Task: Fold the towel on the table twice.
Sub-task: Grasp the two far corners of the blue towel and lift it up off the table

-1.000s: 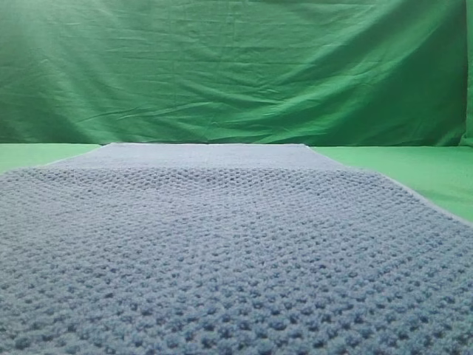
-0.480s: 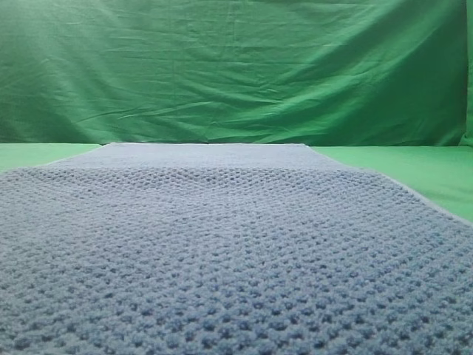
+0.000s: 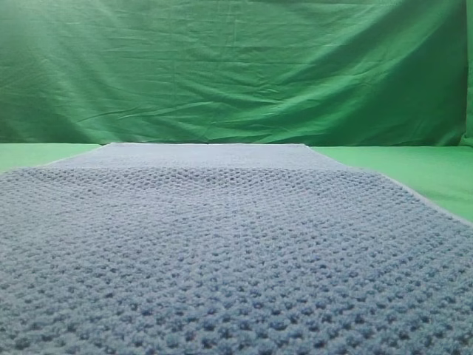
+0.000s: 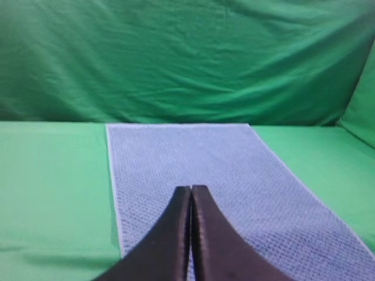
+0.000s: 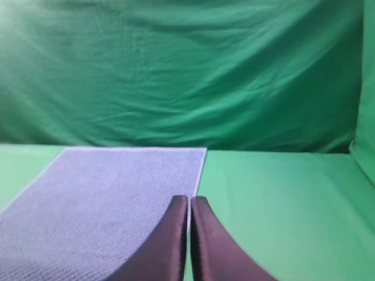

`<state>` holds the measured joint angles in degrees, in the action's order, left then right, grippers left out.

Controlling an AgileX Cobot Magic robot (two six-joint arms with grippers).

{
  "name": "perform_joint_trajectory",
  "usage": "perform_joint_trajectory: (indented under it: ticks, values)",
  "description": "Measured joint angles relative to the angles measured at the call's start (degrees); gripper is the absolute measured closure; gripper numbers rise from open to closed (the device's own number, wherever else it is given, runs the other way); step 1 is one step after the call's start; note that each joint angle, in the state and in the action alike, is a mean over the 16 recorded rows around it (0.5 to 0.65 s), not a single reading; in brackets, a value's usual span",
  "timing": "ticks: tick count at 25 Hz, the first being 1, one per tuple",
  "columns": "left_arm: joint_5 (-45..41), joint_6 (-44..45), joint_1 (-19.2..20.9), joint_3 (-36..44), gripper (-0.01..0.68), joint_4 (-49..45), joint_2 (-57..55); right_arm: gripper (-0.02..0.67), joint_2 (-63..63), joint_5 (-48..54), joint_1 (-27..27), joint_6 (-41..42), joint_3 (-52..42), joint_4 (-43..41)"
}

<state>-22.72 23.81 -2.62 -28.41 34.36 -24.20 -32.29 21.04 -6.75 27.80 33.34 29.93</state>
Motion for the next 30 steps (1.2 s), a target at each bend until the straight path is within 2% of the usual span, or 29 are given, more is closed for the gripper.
perform_joint_trajectory:
  ticks: [8, 20, 30]
  values:
    - [-7.66, -5.80, -0.02, -7.06, 0.673, -7.70, -14.46, 0.649, -14.45, 11.30, 0.00, -3.34, 9.67, -4.63]
    - [-16.03, -11.55, -0.02, -21.19, 0.673, -18.43, -40.42, 0.649, -36.99, 21.62, -0.25, -10.08, 23.16, -10.40]
    - [-19.99, -12.63, -0.92, -34.36, 0.673, -21.69, -60.61, 0.649, -55.05, 27.07, -5.24, -16.30, 34.70, -17.44]
